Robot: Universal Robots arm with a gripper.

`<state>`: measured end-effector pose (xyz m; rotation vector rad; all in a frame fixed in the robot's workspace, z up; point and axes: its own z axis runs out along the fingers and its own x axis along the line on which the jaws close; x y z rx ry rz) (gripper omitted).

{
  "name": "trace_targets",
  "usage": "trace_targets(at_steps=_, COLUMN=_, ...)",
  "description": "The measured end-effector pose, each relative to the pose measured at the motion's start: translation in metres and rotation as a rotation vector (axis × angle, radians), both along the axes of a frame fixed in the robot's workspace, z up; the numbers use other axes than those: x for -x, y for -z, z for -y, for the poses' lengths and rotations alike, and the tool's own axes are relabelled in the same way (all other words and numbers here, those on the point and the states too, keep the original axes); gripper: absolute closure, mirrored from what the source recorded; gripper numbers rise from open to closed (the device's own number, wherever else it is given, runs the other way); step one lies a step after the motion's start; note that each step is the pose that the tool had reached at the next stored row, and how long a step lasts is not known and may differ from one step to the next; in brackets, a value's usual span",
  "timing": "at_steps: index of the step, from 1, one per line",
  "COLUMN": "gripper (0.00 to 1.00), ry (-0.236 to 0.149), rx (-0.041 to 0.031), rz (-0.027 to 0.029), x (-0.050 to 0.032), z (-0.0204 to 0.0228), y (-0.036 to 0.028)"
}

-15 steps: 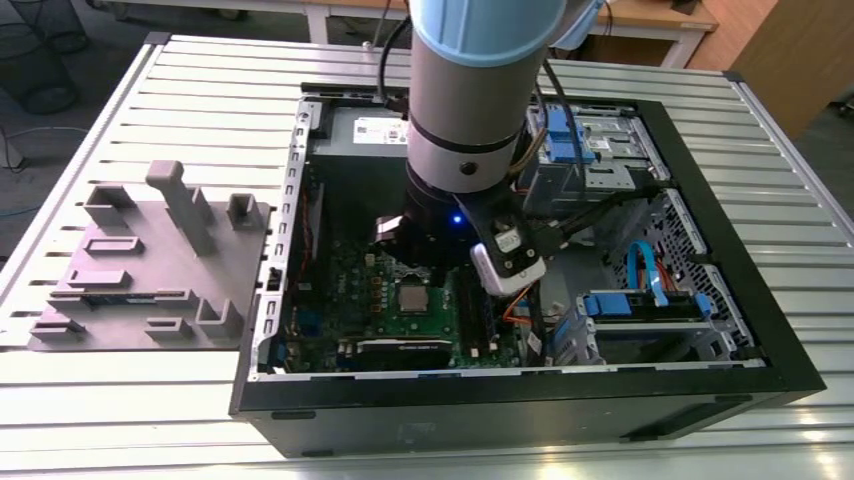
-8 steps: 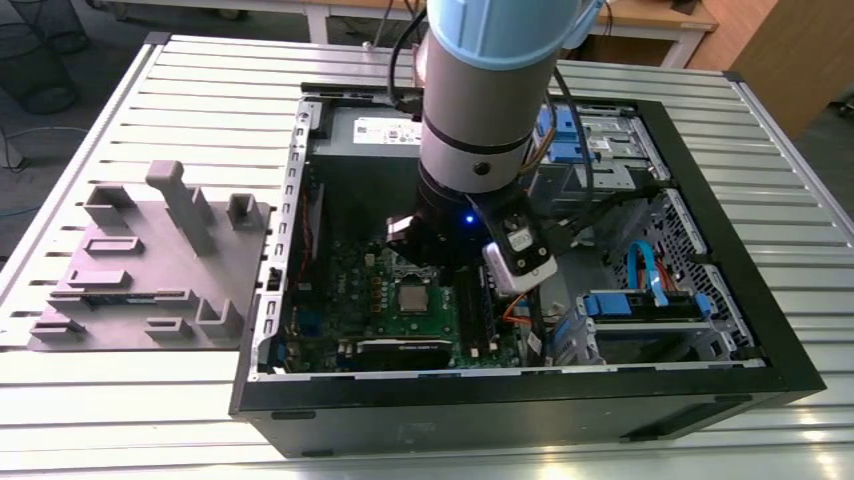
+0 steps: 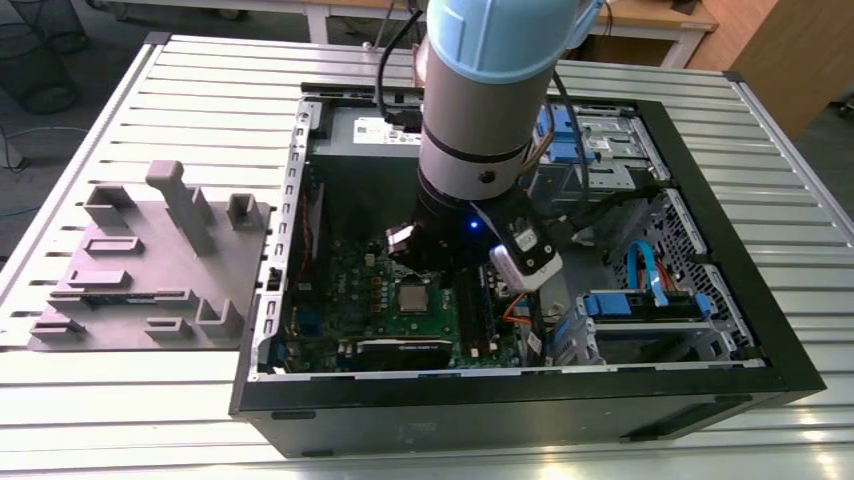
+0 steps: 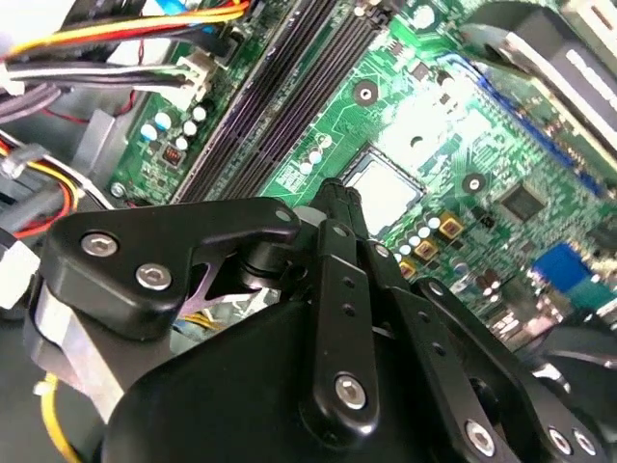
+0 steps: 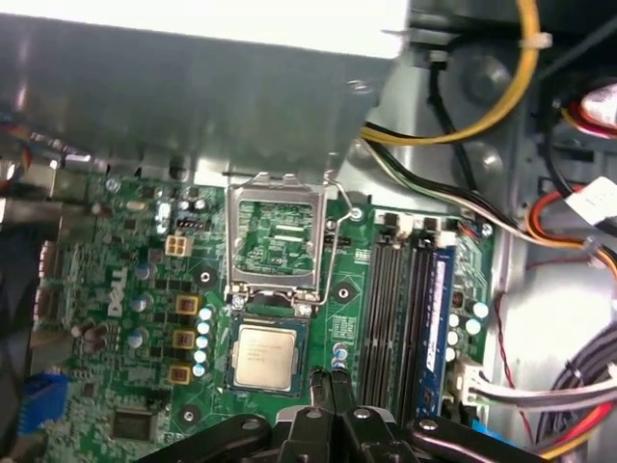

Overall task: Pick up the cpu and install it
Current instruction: 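Close the cpu cover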

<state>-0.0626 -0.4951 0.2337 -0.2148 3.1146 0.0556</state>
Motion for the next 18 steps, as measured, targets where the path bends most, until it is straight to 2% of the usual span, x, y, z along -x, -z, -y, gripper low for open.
trace_targets(at_steps=2, gripper=0.89, ry=-0.031, rx=0.0, rz=0.0016, x=0.0, z=0.0001, y=0.001)
trace_targets(at_steps=4, gripper=0.89, ry=-0.052, rx=-0.0034, rz=0.0072, x=-0.0001, z=0.0001, y=0.0013)
trace_targets(at_steps=7, gripper=0.89, ry=-0.076, rx=-0.0191, rz=0.0184, x=0.0, z=0.0, y=0.0016)
trace_targets(at_steps=9, gripper=0.89, ry=-0.09, rx=-0.0278, rz=0.0236, x=0.0, z=0.0, y=0.0016)
trace_targets(at_steps=16, gripper=0.89, ry=-0.133, rx=-0.0312, rz=0.0247, x=-0.0004, z=-0.001, y=0.0031)
trace_targets(at_steps=18, gripper=0.89, ry=-0.136, rx=-0.0314, rz=0.0246, x=-0.0007, z=-0.0032, y=0.0037)
